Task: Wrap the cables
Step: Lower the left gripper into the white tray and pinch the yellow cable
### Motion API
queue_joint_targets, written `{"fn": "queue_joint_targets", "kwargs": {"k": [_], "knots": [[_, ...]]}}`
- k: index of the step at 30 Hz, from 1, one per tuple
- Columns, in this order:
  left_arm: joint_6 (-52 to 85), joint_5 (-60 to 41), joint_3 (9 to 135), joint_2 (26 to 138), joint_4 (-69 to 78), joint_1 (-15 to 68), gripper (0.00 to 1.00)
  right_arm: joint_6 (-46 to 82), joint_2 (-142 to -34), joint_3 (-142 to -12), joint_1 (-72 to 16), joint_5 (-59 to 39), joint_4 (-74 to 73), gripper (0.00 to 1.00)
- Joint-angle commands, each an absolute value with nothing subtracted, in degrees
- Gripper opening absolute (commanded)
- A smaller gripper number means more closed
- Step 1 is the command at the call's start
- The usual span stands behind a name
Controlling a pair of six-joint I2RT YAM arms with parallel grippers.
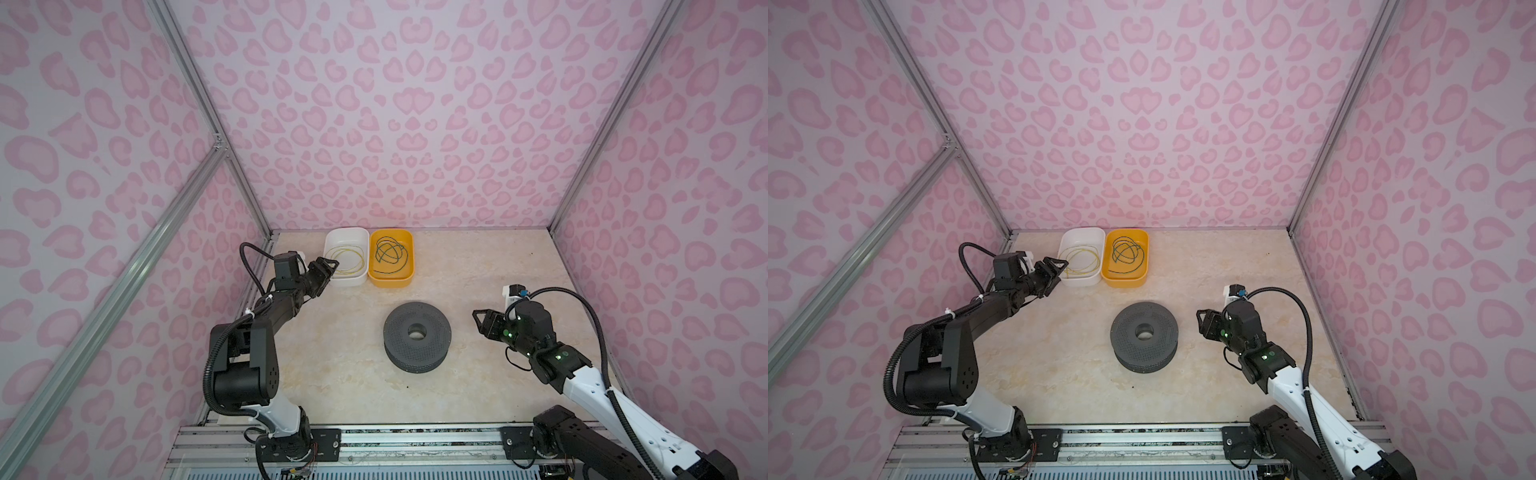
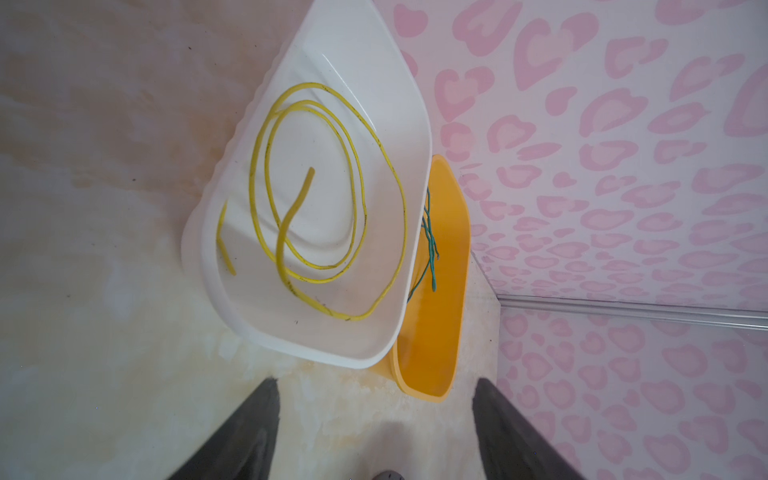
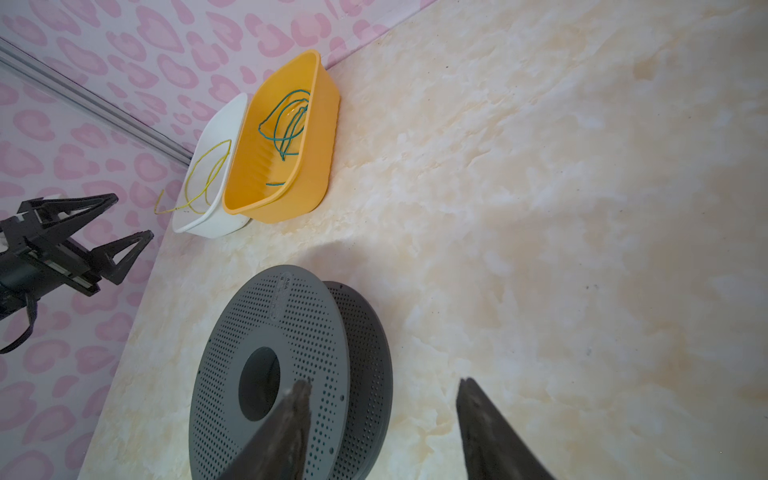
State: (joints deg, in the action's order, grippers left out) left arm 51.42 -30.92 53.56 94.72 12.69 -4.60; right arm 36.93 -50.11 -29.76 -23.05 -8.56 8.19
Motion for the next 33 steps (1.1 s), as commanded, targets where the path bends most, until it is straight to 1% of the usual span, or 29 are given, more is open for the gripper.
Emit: {"fn": "queue_joint_targets", "kwargs": {"k": [1,6,9,12,13,19,22,26,33], "knots": [[52.3,-32.0,55.5,97.0,15.7,-4.7,0.71,37.1,-50.4,-29.9,-22.9,-7.9,6.9,0.57],[52.4,-31.5,57.7,100.0,15.2,-4.8,0.57,37.2,-51.0,-29.8,-22.9,-7.9,6.7,0.56],[52.4,-30.0,57.9,100.4,14.9,-4.8,0.53,37.2,-51.1,-30.1,-22.6,-7.8,6.8,0.55],[52.1,-28.0,57.8,100.5,14.6,-4.7,0.41,37.2,-51.3,-30.1,-22.3,-7.9,6.5,0.54],[51.9,-27.7,58.2,100.8,14.3,-4.8,0.40,37.2,-51.3,-30.1,-22.3,-7.9,6.3,0.54],[52.0,-26.1,58.5,102.5,14.5,-4.7,0.42,37.2,-51.9,-30.5,-22.3,-8.2,6.0,0.53],[52.2,-26.4,58.2,102.7,15.0,-4.8,0.49,37.3,-51.8,-30.4,-22.2,-8.4,6.2,0.53],[52.4,-24.0,56.1,100.8,15.6,-4.8,0.53,37.4,-51.4,-30.0,-22.2,-8.0,5.9,0.53],[54.7,-23.6,57.1,102.7,18.1,-4.7,0.46,37.8,-52.1,-30.2,-22.2,-8.3,5.5,0.53]]}}
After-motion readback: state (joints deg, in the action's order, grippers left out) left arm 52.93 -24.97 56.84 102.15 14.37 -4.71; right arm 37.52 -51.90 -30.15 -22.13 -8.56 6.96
